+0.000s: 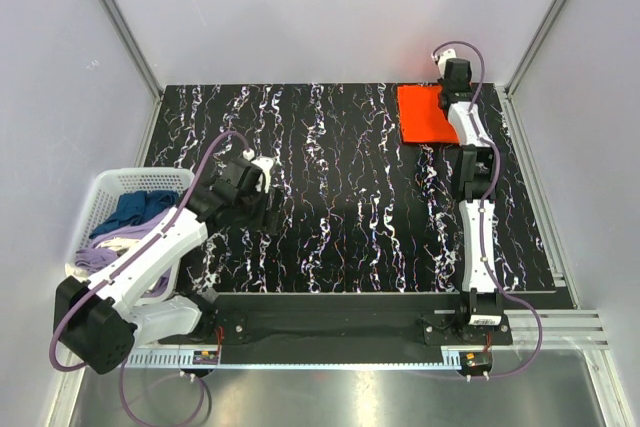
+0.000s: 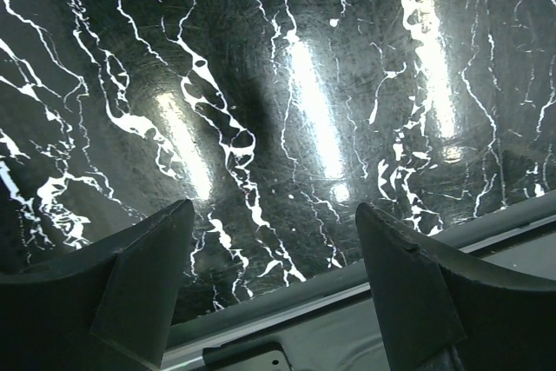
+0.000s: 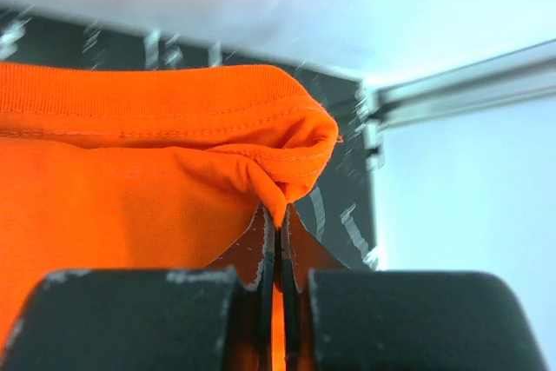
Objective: Fold and stack the t-shirts
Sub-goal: Neatly place the folded tshirt to the corner
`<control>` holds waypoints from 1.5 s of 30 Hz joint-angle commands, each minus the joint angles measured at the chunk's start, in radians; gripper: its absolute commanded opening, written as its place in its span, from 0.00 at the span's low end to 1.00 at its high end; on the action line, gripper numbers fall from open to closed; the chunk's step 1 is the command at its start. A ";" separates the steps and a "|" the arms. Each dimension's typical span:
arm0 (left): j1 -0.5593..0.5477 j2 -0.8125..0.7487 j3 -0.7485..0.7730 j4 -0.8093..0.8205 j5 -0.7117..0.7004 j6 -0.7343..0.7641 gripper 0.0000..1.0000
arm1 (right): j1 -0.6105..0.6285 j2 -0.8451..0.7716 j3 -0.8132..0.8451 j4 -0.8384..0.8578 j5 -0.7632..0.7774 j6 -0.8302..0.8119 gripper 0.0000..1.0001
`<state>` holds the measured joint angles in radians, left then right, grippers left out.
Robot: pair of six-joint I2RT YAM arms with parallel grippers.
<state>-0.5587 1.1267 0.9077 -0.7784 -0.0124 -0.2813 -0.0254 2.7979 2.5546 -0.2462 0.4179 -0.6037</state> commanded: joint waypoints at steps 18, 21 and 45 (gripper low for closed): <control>0.005 0.035 0.030 -0.009 -0.031 0.067 0.82 | -0.131 0.098 0.151 0.446 -0.223 -0.119 0.00; 0.008 0.044 0.030 -0.010 -0.028 0.065 0.82 | -0.134 0.106 0.144 0.447 -0.214 -0.111 0.00; 0.054 0.028 0.117 -0.015 0.035 0.021 0.82 | -0.081 -0.135 -0.020 0.173 0.015 0.137 0.77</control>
<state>-0.5167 1.1736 0.9710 -0.8242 -0.0139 -0.2417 -0.1570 2.8491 2.5698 0.0288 0.3763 -0.5762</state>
